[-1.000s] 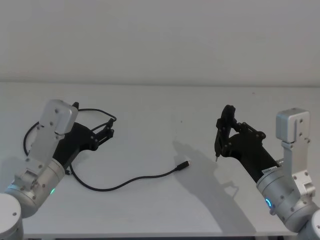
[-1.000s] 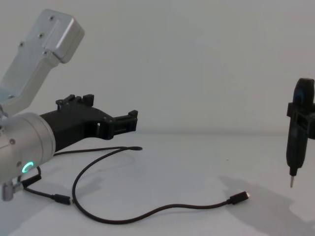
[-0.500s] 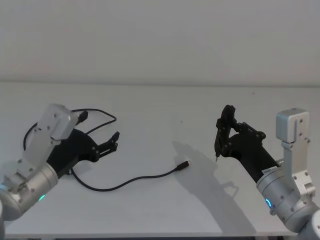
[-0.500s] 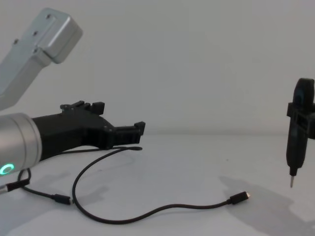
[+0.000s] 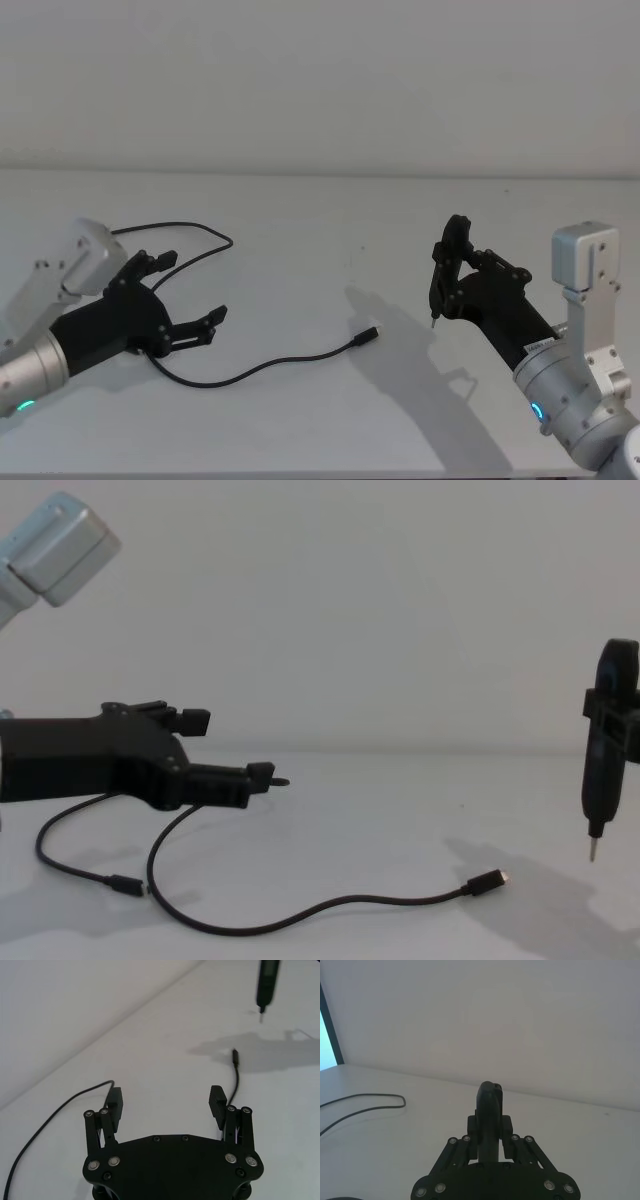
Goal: Pick up the data cable with the one hand.
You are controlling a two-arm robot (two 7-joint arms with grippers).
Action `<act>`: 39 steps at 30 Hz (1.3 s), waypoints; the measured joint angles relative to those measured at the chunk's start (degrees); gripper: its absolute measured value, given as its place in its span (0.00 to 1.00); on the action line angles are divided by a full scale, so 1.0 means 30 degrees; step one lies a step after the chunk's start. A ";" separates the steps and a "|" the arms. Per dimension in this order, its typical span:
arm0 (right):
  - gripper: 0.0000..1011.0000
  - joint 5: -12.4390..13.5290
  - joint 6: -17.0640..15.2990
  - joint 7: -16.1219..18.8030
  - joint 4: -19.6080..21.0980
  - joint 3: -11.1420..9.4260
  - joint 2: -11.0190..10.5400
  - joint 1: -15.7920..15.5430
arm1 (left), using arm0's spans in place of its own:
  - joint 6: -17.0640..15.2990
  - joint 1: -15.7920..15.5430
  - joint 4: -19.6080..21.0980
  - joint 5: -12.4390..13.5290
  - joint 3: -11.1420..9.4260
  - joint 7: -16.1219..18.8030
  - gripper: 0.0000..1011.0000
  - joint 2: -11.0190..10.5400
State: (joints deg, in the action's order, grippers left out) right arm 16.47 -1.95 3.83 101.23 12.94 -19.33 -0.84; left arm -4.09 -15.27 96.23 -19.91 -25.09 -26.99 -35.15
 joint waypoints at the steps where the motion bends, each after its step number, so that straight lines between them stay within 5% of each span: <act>1: 0.27 -0.0001 -0.0001 0.0000 0.0000 0.0000 0.0000 0.0001 | 0.0008 -0.0092 -0.0070 -0.0063 -0.0014 -0.0263 0.99 -0.0108; 16: 0.27 -0.0001 -0.0001 0.0000 0.0001 0.0001 0.0000 0.0001 | -0.0182 -0.2511 -0.2104 -0.0602 -0.1258 -0.4585 0.99 -0.0641; 39: 0.27 -0.0001 -0.0001 0.0000 0.0001 0.0000 0.0000 0.0000 | -0.0246 -0.4361 -0.4374 0.0320 -0.3277 -0.5773 0.99 0.0457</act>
State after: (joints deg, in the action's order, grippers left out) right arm 16.47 -1.95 3.83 101.23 12.94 -19.33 -0.84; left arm -4.83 -28.35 83.10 -18.95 -34.92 -44.31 -33.77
